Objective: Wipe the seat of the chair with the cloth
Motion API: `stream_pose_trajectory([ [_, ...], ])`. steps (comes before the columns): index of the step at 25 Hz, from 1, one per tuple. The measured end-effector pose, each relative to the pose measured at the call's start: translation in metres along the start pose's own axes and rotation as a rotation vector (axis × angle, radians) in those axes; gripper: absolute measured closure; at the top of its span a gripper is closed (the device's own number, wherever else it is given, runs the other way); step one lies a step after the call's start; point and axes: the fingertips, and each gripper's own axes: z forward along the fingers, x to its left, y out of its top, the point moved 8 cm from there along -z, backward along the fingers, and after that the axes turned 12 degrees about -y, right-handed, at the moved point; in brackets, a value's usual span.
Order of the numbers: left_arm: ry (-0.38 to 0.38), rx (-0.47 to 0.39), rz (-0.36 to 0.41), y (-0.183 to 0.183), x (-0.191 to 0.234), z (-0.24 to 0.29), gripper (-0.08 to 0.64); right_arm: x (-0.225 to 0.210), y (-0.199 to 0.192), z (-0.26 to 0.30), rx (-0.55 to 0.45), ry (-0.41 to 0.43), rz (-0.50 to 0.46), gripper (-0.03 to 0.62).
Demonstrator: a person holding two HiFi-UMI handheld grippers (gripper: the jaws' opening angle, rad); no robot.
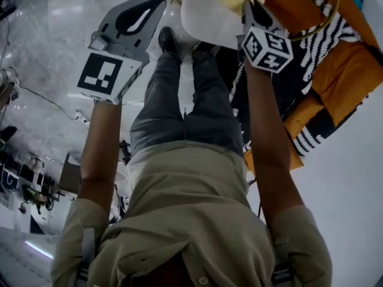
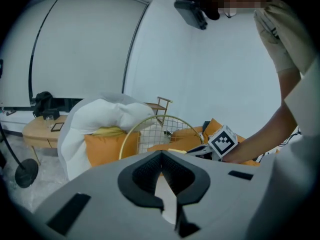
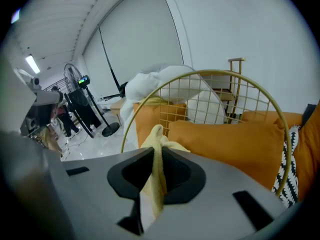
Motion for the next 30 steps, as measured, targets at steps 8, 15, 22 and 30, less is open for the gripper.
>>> stream_pose_trajectory([
  [8, 0.034, -0.055, -0.02, -0.001, 0.005, 0.023, 0.545, 0.034, -0.037, 0.077, 0.133, 0.054, -0.091, 0.534],
  [15, 0.031, -0.034, -0.028, -0.035, 0.01, 0.019, 0.545, 0.053, -0.085, 0.107, 0.213, 0.018, -0.106, 0.534],
  [22, 0.009, -0.11, 0.021, -0.014, 0.0, 0.037, 0.545, -0.12, -0.088, 0.038, 0.286, -0.388, -0.045, 0.534],
  [30, -0.004, -0.099, 0.034, -0.024, 0.014, 0.035, 0.545, -0.139, -0.089, 0.022, 0.259, -0.498, 0.029, 0.534],
])
